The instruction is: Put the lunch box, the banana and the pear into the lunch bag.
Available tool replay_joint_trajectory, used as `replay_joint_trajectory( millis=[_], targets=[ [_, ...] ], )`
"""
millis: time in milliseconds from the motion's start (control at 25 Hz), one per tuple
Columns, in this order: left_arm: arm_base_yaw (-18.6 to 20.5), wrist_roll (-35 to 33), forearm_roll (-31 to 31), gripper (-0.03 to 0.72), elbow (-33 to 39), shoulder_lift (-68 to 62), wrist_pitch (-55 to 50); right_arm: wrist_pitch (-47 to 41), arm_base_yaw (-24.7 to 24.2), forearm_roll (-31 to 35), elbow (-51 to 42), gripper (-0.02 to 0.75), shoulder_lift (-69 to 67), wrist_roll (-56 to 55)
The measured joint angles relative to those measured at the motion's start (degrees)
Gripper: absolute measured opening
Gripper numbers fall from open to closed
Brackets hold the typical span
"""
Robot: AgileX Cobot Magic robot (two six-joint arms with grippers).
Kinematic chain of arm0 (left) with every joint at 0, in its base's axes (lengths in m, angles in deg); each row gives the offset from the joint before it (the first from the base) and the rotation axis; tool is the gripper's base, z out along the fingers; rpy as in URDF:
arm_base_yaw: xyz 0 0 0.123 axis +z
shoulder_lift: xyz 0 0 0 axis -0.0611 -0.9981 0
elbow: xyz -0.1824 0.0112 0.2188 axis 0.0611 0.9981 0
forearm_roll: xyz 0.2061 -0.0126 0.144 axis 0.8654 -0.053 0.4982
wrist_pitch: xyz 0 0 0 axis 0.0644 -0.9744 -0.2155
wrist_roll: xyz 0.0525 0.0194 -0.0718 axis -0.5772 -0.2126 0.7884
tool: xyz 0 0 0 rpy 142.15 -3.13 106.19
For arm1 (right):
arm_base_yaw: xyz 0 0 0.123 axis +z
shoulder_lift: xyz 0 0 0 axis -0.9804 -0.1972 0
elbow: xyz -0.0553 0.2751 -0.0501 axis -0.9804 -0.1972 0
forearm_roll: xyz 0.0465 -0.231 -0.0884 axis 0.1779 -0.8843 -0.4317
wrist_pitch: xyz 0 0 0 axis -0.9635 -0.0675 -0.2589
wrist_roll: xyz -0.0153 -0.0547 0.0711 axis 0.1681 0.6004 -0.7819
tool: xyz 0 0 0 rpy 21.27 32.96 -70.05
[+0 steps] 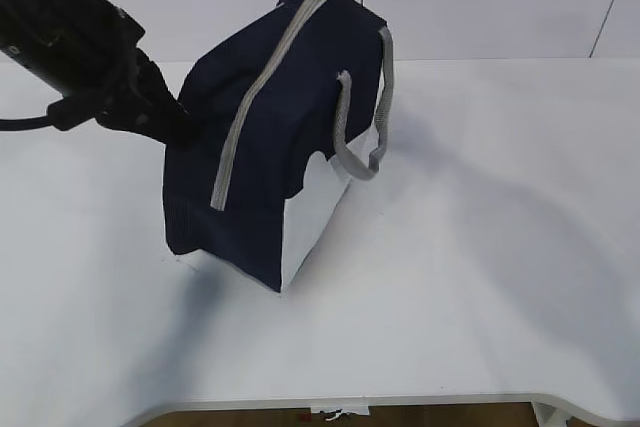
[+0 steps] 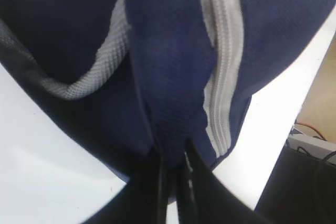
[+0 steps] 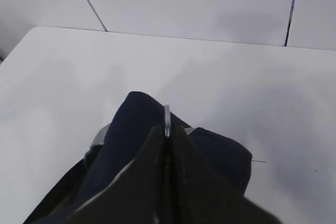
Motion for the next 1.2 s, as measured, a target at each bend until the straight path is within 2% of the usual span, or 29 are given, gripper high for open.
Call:
replay_joint_trajectory(
  millis=[280,720,1000,1120,1200],
  targets=[
    [0.4,-0.1,2.3,-0.006,0.0,1.7,-1.5,3.6,-0.9,-0.6,0.7,-0.01,-4.0,-0.1],
    [1.7,-0.1,3.3,-0.005,0.0,3.0,-2.9,3.9,-3.8,0.1,4.4,-0.01,-10.3,-0.1],
    [2.3,-0.1,2.0,-0.004,0.0,3.0,-3.1,2.9,-4.0,5.9,5.1,-0.01,-11.2,-0.1],
    [2.3,1.6,0.1,0.036,0.0,3.0,-3.1,0.4,-4.1,10.1,6.0,-0.01,-11.2,1.5],
    [2.3,3.6,-0.7,0.125,-1.7,3.1,-3.4,-0.9,-4.1,14.2,6.2,-0.01,-11.2,4.2]
  ],
)
